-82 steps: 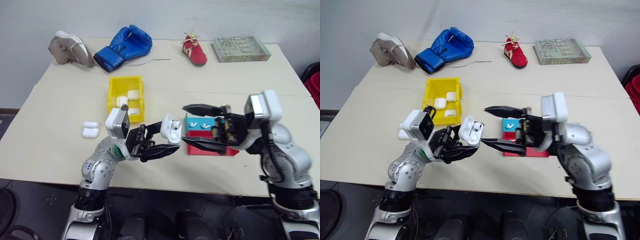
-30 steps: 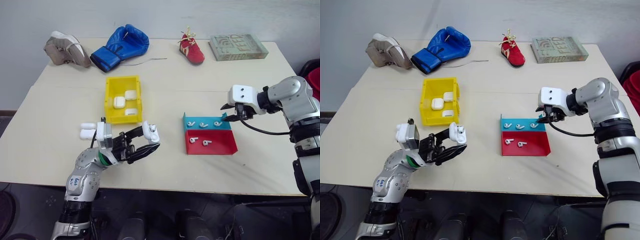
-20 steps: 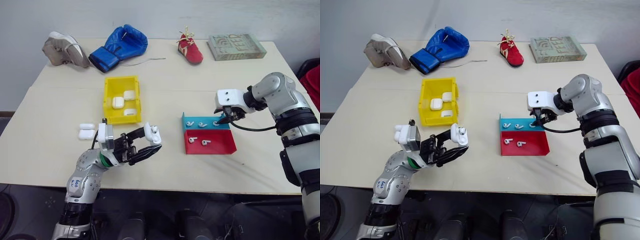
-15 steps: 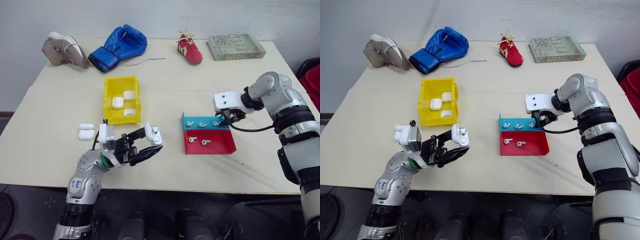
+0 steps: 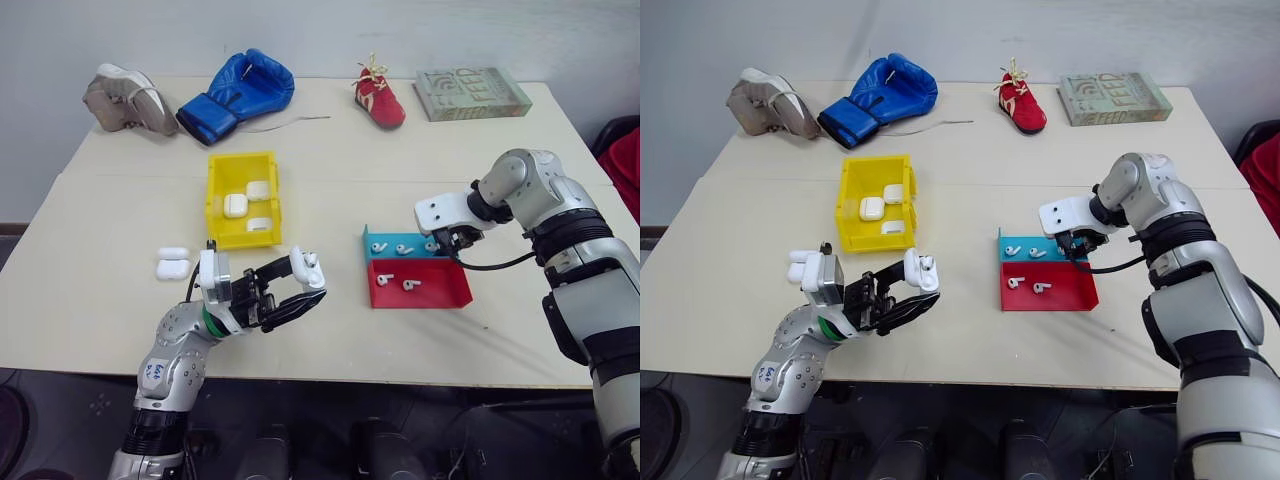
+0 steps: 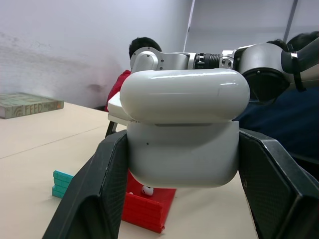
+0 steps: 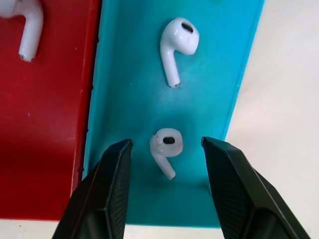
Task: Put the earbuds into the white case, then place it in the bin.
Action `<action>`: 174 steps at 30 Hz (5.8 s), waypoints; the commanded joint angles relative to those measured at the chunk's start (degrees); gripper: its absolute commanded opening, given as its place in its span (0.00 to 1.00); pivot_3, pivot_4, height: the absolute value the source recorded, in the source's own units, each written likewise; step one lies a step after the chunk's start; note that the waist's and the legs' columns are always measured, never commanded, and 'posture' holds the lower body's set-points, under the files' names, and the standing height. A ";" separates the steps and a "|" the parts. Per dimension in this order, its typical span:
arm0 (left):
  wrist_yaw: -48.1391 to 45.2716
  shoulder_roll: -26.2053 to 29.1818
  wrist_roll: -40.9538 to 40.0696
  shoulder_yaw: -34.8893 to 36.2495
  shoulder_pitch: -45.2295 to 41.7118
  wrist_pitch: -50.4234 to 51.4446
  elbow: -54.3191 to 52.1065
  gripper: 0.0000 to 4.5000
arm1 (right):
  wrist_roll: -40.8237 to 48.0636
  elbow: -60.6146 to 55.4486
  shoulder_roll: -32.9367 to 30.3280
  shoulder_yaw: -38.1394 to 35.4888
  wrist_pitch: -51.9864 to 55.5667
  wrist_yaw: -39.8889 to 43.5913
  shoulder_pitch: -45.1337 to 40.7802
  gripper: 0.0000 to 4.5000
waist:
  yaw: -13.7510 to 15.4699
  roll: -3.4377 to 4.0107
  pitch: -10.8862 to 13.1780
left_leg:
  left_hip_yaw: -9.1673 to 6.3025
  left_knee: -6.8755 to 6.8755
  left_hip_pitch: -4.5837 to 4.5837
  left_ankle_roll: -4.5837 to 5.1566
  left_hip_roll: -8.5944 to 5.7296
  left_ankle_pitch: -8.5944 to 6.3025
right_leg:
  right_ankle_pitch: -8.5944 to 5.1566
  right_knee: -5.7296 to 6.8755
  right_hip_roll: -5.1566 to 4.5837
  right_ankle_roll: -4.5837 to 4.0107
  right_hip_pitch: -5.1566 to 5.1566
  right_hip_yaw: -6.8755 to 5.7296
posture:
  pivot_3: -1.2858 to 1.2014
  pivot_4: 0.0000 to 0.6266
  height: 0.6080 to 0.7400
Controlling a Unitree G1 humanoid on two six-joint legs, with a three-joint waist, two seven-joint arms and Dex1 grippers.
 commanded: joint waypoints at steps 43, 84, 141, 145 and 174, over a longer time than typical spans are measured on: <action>1.65 1.83 -0.73 0.81 1.42 -0.56 -5.10 0.62 | 4.07 2.60 0.12 -7.00 2.44 3.55 -3.97 0.09 | -0.07 0.02 0.01 | 0.00 0.02 0.03 -0.01 0.00 0.00 | 0.00 0.08 0.00 0.00 0.00 0.01 | 0.52 0.24 1.00; -3.67 -4.95 0.45 -5.24 -11.52 0.36 2.80 0.62 | 97.09 -93.50 6.31 -38.39 67.67 -38.23 53.89 0.09 | 1.56 0.02 0.05 | -0.11 0.04 -0.08 0.07 -0.04 -0.05 | 0.01 -0.03 -0.04 0.01 0.06 -0.07 | 0.52 0.24 1.00; 0.10 3.08 24.65 -19.17 -17.91 2.22 3.72 0.62 | 66.61 -99.75 -4.57 -26.24 54.95 -37.29 55.26 0.01 | 2.89 -0.11 0.13 | -0.04 0.01 -0.13 0.15 0.00 -0.05 | 0.06 -0.31 0.06 0.11 0.07 0.07 | 0.52 0.24 1.00; 0.91 2.38 21.54 -16.94 -17.96 5.24 2.29 0.62 | 64.50 -99.33 -7.12 -25.68 55.27 -35.23 56.58 0.01 | 2.97 -0.11 0.13 | -0.08 0.03 -0.19 0.19 -0.04 -0.08 | 0.06 -0.29 0.01 0.11 0.06 0.04 | 0.52 0.24 1.00; 32.36 5.03 24.69 4.91 -41.43 8.78 38.33 0.62 | 62.52 -96.11 9.35 -56.36 19.62 -29.31 87.37 0.99 | 2.93 -0.30 0.15 | 0.04 0.00 -0.02 0.17 -0.11 -0.09 | 0.09 0.16 0.13 0.18 0.07 0.09 | 0.52 0.24 1.00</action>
